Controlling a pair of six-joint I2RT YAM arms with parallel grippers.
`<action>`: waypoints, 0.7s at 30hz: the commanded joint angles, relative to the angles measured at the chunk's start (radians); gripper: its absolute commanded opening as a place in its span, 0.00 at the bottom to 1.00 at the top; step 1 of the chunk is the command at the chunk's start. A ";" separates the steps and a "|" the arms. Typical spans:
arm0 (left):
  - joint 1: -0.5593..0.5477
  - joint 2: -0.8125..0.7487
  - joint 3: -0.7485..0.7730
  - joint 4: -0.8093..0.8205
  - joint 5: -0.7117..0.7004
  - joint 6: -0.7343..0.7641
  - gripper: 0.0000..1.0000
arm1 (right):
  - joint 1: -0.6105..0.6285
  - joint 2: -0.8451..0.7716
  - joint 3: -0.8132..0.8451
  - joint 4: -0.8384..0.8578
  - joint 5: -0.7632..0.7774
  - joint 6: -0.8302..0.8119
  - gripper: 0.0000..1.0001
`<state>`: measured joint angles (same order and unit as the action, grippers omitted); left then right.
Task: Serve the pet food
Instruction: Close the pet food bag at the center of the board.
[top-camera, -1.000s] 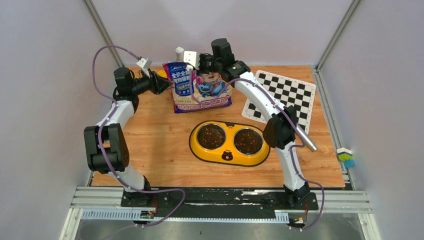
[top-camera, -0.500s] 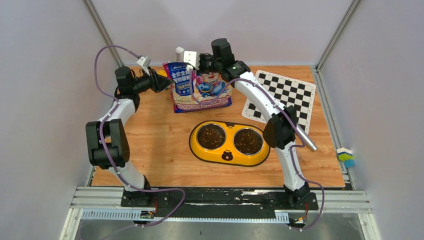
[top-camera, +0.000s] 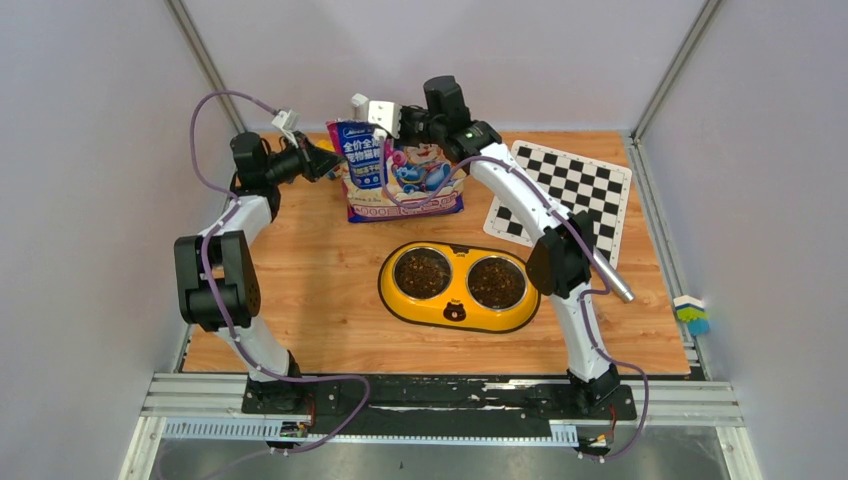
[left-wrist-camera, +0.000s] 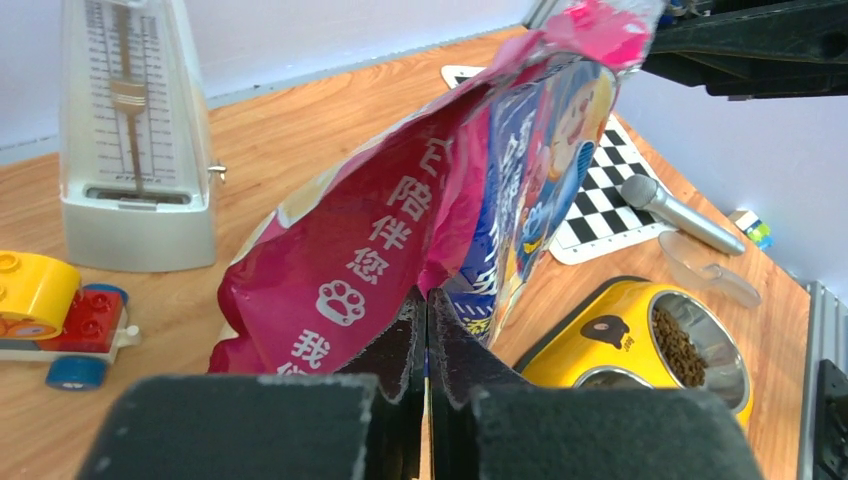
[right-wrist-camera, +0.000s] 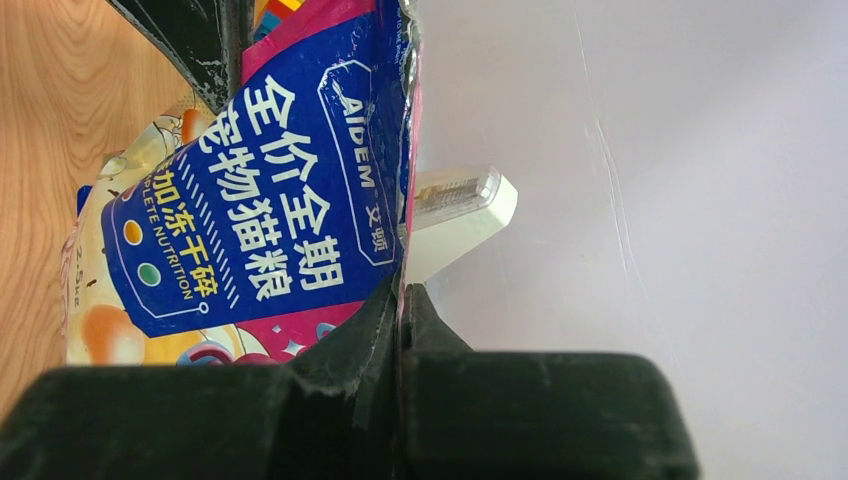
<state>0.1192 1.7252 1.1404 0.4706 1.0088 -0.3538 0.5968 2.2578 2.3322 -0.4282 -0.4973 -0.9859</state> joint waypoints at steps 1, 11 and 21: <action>-0.002 -0.001 0.030 0.047 -0.060 0.012 0.00 | -0.017 -0.049 0.057 0.021 0.031 0.011 0.00; 0.021 -0.153 0.019 0.048 -0.098 -0.019 0.00 | -0.024 -0.075 0.114 0.016 0.050 0.053 0.00; 0.037 -0.186 -0.003 0.251 -0.021 -0.215 0.00 | -0.053 -0.082 0.196 -0.011 -0.028 0.231 0.00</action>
<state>0.1253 1.6562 1.1069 0.4400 0.9398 -0.4244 0.5873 2.2578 2.4035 -0.5110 -0.4847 -0.8745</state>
